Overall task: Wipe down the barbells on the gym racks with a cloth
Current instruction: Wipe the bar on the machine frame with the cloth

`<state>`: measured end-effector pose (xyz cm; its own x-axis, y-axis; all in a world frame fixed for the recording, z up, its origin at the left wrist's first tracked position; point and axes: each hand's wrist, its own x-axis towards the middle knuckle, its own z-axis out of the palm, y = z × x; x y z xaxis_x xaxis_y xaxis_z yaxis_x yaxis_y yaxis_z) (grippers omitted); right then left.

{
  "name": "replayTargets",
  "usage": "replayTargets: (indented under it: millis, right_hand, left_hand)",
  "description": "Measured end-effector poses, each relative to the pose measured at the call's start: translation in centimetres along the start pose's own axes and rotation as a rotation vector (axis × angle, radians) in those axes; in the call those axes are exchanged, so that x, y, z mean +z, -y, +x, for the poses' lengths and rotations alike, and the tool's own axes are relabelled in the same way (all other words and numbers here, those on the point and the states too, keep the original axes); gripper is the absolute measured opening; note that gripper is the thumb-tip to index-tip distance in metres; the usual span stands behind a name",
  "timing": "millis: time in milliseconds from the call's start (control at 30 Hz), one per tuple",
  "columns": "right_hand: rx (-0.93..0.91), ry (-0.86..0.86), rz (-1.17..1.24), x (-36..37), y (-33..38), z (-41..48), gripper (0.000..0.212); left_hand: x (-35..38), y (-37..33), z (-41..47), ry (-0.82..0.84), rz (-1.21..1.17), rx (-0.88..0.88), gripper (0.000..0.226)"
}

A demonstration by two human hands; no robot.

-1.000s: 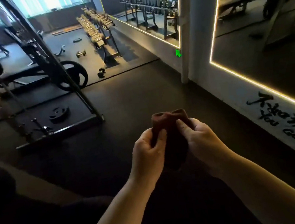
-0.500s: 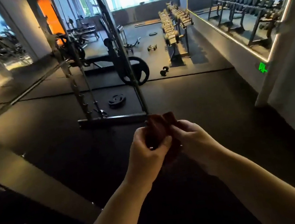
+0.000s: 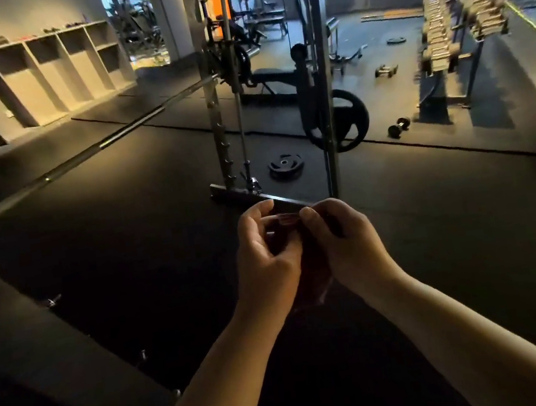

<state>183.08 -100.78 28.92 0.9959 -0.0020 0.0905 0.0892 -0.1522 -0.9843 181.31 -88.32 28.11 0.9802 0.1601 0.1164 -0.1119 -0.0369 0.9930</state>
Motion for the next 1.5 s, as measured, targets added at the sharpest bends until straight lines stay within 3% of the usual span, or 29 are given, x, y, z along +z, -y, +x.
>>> replayTargets:
  millis: [100, 200, 267, 400, 567, 667, 833, 867, 967, 1067, 1333, 1500]
  right_hand:
    - [0.000, 0.050, 0.017, -0.4, -0.7, 4.9, 0.013]
    - [0.118, 0.185, 0.120, -1.1, -1.1, 9.6, 0.031]
    - [0.136, 0.285, 0.155, -1.7, -1.3, 12.7, 0.035]
    - [0.031, 0.292, 0.171, -2.6, -1.6, 18.7, 0.027]
    - [0.084, 0.449, 0.286, -2.2, -1.7, 25.4, 0.034]
    - [0.040, 0.528, 0.216, -0.6, -2.0, 28.5, 0.037]
    - [0.288, 0.924, 0.086, 3.7, -3.3, 34.5, 0.032]
    - [0.269, 0.969, 0.036, 4.7, -3.6, 35.6, 0.028]
    - [0.097, 0.909, -0.022, 8.2, -3.6, 38.6, 0.022]
    - [0.010, 0.850, -0.029, 11.6, -3.1, 41.3, 0.021]
    - [0.146, 0.875, -0.034, 20.2, -5.2, 50.2, 0.019]
    - [-0.082, 0.955, -0.066, 25.5, -7.1, 56.7, 0.026]
  left_hand:
    - [1.4, 0.3, 3.6, -0.105, -0.027, -0.038, 0.024]
    - [3.2, 0.1, 6.9, -0.253, 0.033, -0.035, 0.015]
    - [4.6, -0.2, 9.2, -0.335, 0.064, -0.034, 0.016]
    - [7.5, -0.9, 13.6, -0.427, 0.084, -0.048, 0.026]
    - [9.6, -1.5, 18.5, -0.550, -0.065, -0.141, 0.022]
    - [9.1, -0.7, 21.3, -0.663, 0.085, -0.191, 0.029]
    - [5.6, 1.4, 27.0, -0.891, 0.126, -0.211, 0.013]
    - [4.8, 1.7, 28.1, -0.926, 0.127, -0.216, 0.012]
    - [2.3, 2.8, 31.5, -0.989, 0.071, -0.244, 0.019]
    - [0.3, 3.5, 34.7, -0.967, -0.137, -0.340, 0.029]
    - [-6.6, 7.0, 45.2, -1.070, 0.165, -0.347, 0.011]
    - [-11.3, 9.8, 51.8, -1.165, 0.117, -0.305, 0.023]
